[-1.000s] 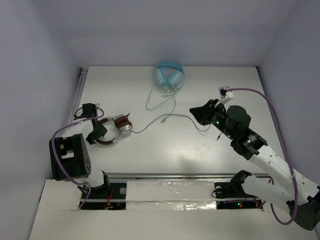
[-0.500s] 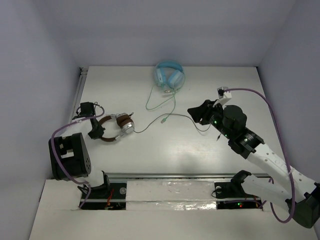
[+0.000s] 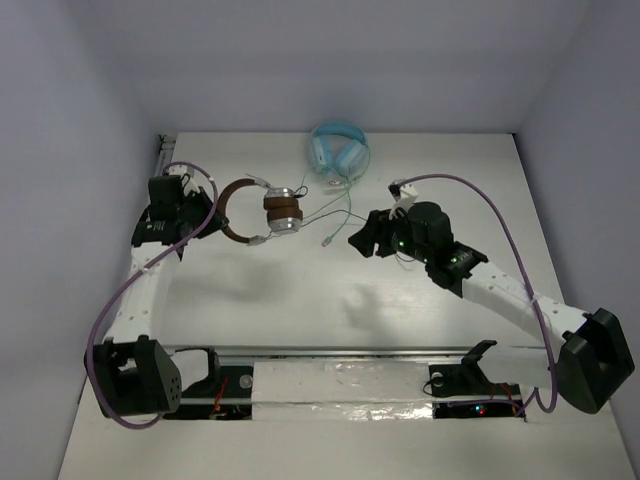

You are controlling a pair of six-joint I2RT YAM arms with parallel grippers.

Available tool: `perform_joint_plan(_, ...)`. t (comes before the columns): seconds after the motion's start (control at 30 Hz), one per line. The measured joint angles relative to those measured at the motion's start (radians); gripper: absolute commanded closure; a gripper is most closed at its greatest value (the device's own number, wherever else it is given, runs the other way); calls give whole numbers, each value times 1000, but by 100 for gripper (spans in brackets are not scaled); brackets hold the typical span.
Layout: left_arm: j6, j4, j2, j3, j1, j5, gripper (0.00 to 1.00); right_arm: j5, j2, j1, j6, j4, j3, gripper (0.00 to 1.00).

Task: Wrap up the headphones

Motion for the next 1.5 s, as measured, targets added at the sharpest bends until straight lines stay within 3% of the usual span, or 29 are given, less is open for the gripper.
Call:
perform_joint_plan(0.2,-23,41,-72,16,-23,156,100,-42,15,3,-72,26,55,21)
perform_joint_plan(0.67,-114,172,-161,-16,-53,368,100,-196,133,4,-246,142,90,20)
perform_joint_plan(0.97,-159,197,-245,12,-65,418,100,-192,137,4,-307,145,132,24)
perform_joint_plan(1.23,-216,230,-252,13,-66,451,100,-203,147,-3,-324,149,136,41)
perform_joint_plan(1.5,-310,315,-252,43,-65,487,100,-247,169,-38,-303,210,119,42)
